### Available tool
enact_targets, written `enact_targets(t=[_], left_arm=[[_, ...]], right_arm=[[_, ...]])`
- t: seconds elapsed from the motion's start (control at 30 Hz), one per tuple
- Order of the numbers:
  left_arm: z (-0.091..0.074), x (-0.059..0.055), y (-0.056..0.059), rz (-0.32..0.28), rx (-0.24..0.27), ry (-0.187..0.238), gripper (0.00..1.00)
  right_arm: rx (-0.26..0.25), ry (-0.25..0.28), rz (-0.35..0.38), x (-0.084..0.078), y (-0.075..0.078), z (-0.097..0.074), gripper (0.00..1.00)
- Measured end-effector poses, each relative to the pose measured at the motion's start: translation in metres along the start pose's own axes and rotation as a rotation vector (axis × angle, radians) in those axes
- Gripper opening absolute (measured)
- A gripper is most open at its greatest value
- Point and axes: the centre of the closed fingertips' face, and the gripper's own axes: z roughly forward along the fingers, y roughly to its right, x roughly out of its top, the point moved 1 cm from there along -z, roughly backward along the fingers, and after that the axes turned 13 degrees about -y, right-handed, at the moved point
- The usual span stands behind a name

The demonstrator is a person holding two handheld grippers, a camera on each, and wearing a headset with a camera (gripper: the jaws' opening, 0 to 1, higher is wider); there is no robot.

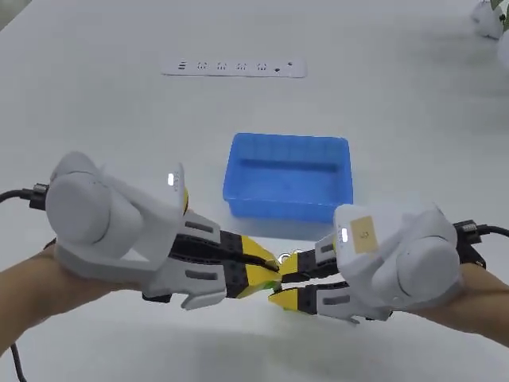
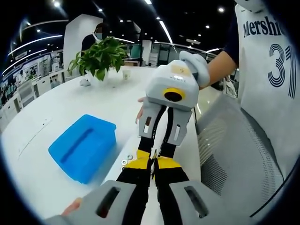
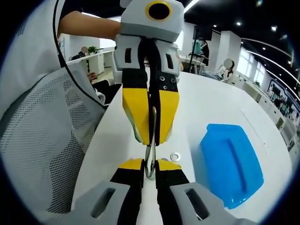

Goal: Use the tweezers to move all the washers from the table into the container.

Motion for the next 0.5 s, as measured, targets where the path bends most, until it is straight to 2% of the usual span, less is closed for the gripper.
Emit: enact_targets(t=[0.1, 0.23, 0.37, 0.5], left_arm=[[-0.005, 0.005, -0.002, 0.011, 0.002, 0.005, 0.07], [-0.018, 0.02, -0.007, 0.037, 0.007, 0.026, 0.07], [-0.029, 0.039, -0.016, 0.083, 0.022, 0.042, 0.07], [-0.037, 0.053, -0.027, 0.129, 0.029, 0.046, 0.07]], right_arm=[[-0.019, 0.015, 0.014, 0.005, 0.005, -0.008, 0.1], [-0.047, 0.042, 0.029, 0.014, 0.015, -0.022, 0.1], [-0.072, 0.069, 0.049, 0.024, 0.029, -0.037, 0.1], [-0.108, 0.069, 0.028, 0.033, 0.048, -0.048, 0.1]])
